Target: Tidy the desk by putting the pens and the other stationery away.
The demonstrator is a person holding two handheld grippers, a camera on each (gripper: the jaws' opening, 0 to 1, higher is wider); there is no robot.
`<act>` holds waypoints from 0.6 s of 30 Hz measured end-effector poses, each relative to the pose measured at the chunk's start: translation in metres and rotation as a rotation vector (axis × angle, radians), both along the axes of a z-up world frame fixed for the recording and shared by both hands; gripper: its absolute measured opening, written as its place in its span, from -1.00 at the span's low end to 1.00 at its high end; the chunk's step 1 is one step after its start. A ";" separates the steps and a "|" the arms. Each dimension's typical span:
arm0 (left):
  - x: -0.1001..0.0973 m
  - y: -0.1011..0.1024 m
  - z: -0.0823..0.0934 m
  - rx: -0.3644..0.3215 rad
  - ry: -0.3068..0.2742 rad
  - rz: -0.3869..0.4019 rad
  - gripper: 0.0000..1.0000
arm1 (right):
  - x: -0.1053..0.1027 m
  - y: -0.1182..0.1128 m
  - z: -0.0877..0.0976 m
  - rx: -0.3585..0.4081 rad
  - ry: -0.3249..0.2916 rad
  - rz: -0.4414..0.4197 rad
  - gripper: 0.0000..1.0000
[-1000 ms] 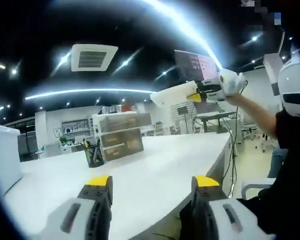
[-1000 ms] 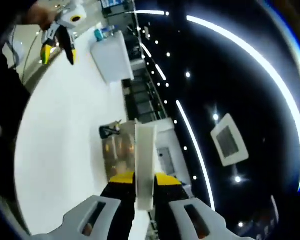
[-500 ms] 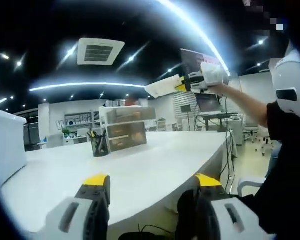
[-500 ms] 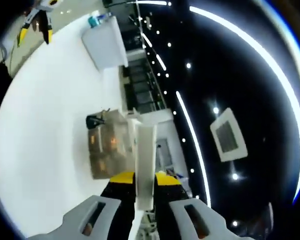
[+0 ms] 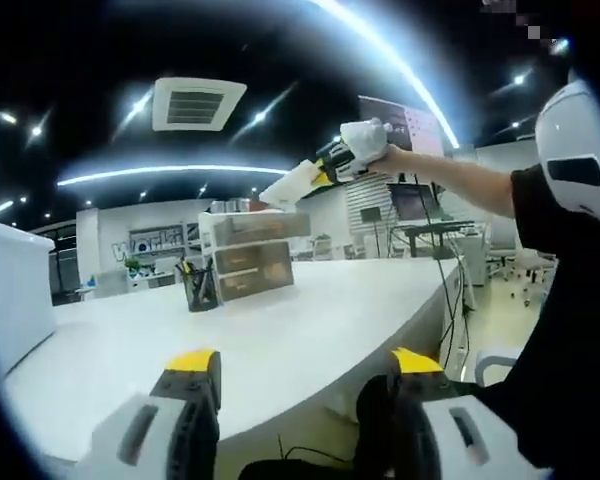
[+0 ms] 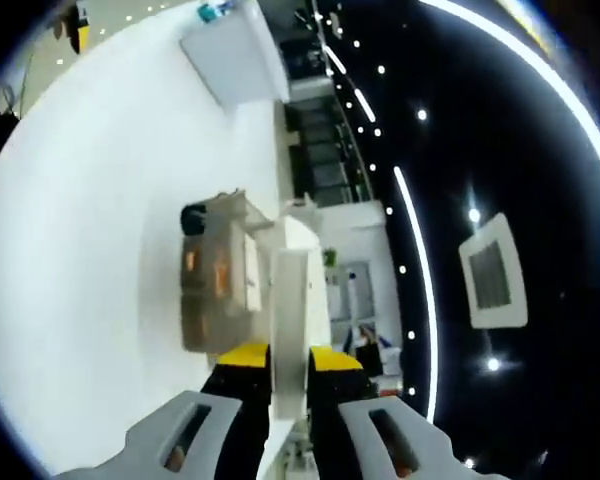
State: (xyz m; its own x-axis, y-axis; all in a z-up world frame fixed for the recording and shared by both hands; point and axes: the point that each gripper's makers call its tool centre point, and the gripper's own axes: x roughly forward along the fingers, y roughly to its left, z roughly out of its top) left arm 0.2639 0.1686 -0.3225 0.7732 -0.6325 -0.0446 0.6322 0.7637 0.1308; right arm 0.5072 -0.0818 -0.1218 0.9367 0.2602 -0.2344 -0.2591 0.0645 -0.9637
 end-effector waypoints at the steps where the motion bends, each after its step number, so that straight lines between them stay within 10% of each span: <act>1: 0.000 0.001 0.000 0.002 -0.002 0.003 0.34 | 0.002 0.001 -0.001 -0.010 0.005 -0.005 -0.79; 18: -0.002 0.005 -0.008 0.022 0.026 0.005 0.34 | 0.077 0.009 -0.027 -0.085 0.132 -0.086 -0.79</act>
State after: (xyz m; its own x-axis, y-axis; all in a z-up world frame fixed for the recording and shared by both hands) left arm 0.2614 0.1736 -0.3302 0.7749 -0.6271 -0.0789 0.6317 0.7641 0.1309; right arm 0.5838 -0.0732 -0.1486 0.9141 0.1545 -0.3750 -0.3812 0.0111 -0.9244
